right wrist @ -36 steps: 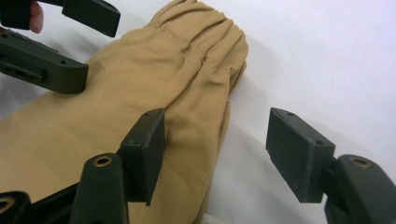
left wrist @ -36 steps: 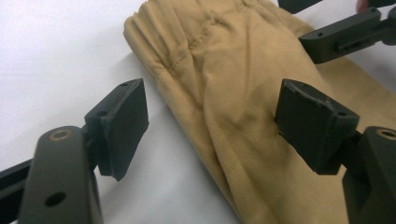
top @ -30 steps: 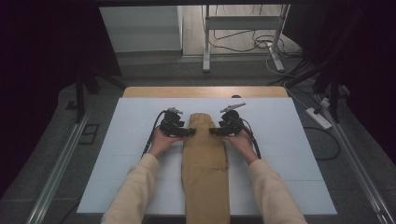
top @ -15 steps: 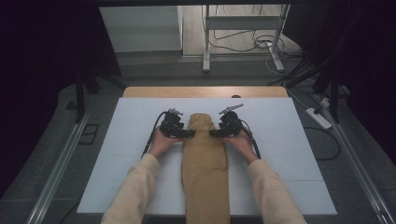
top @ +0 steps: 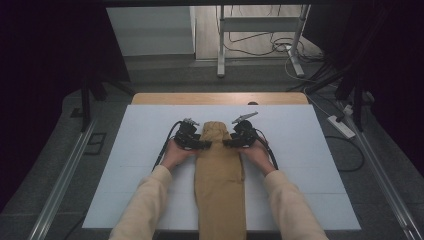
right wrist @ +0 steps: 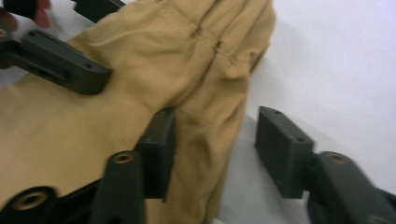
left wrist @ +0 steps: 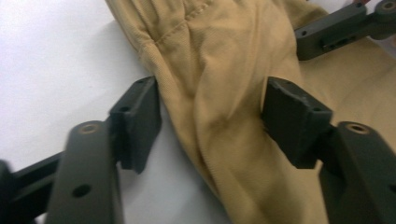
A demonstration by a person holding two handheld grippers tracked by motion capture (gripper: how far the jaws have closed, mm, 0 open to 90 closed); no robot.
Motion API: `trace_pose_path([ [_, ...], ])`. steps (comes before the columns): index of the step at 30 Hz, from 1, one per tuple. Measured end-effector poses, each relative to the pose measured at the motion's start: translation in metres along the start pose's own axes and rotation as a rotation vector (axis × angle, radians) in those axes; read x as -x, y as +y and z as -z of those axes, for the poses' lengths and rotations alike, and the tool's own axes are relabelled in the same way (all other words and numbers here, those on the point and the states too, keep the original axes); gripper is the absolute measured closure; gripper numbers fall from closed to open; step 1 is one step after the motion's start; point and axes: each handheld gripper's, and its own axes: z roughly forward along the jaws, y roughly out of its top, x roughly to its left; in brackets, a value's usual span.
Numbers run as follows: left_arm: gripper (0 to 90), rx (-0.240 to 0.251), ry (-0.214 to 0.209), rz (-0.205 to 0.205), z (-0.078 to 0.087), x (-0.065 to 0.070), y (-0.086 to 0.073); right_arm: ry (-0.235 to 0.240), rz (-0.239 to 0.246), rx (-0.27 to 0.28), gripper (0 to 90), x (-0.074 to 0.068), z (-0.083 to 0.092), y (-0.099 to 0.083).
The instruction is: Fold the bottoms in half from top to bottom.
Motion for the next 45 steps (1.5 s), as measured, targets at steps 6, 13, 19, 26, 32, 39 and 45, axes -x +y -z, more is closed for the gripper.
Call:
trace_pose_path([
  [6, 53.1, 0.003, -0.024, 0.012, 0.001, 0.0, -0.002, 0.035, -0.003, -0.003, 66.4, 0.0, 0.0, 0.0],
  [13, 71.8, 0.007, -0.036, -0.007, 0.001, 0.001, -0.004, 0.085, -0.03, 0.003, 81.1, 0.003, 0.001, -0.002],
  [19, 77.1, 0.019, -0.031, -0.023, 0.004, 0.003, -0.003, 0.065, 0.014, 0.002, 82.4, 0.0, 0.003, -0.001],
  [26, 79.4, 0.048, -0.038, -0.044, 0.01, 0.006, 0.0, 0.052, 0.03, 0.009, 82.6, -0.002, 0.008, 0.001],
  [32, 80.2, 0.067, -0.04, -0.062, 0.018, 0.007, 0.006, 0.031, 0.057, 0.038, 82.8, -0.004, 0.017, 0.006],
  [39, 80.6, 0.09, -0.032, -0.084, 0.027, 0.01, 0.017, 0.009, 0.077, 0.07, 83.0, -0.004, 0.028, 0.014],
  [45, 81.0, 0.099, -0.031, -0.091, 0.029, 0.011, 0.021, -0.002, 0.088, 0.078, 83.0, -0.003, 0.034, 0.018],
])
